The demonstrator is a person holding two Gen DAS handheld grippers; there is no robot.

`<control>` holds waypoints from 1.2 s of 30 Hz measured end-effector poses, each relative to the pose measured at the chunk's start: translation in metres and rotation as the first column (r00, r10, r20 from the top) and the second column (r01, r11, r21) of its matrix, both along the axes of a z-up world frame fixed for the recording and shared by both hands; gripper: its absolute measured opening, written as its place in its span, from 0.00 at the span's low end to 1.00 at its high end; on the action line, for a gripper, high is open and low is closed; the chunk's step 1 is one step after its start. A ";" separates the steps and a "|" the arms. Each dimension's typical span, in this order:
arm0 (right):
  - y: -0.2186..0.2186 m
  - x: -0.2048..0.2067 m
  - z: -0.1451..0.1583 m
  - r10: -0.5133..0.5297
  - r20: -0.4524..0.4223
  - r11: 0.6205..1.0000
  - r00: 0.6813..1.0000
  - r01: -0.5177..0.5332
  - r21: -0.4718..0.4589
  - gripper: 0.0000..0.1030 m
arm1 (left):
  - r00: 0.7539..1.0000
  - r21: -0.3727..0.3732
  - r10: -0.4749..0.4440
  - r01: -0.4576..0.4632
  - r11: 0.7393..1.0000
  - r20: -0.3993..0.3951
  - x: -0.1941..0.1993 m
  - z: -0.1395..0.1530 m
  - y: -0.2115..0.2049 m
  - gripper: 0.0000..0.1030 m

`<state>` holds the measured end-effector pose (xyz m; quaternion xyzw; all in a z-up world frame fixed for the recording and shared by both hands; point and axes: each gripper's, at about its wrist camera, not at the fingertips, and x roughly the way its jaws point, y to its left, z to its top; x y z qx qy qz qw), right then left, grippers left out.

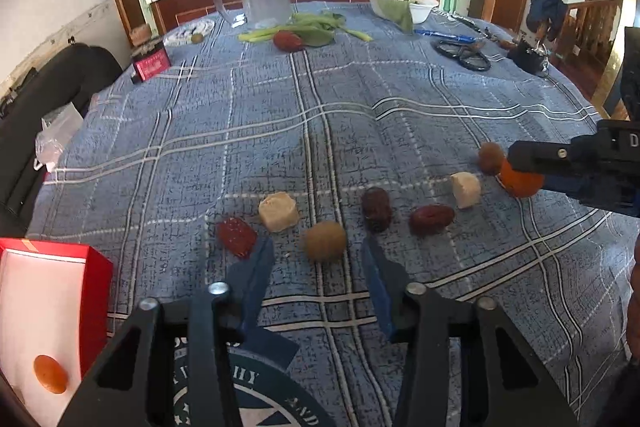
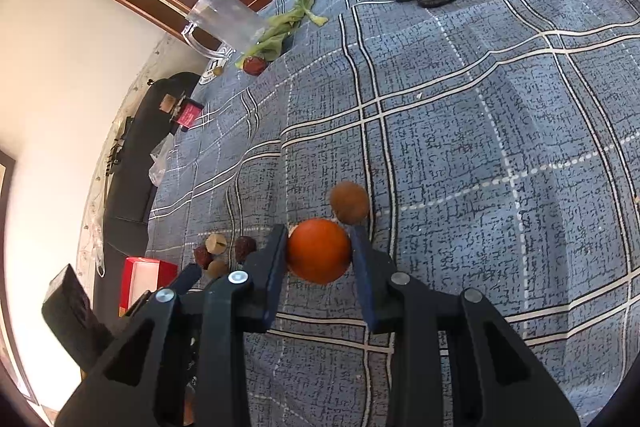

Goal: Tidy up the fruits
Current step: 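Close the left gripper on a brown round fruit while the right gripper holds the orange, then carry the orange in the right gripper and brown fruit in the left over the red tray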

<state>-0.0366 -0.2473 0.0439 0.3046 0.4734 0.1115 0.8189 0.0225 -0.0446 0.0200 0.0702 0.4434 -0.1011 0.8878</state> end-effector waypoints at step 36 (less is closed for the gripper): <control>0.036 -0.040 0.058 -0.001 0.283 0.990 0.959 0.040 -0.132 0.33 | 0.938 -0.069 0.227 -0.217 0.974 0.262 -0.118 0.095 0.124 0.21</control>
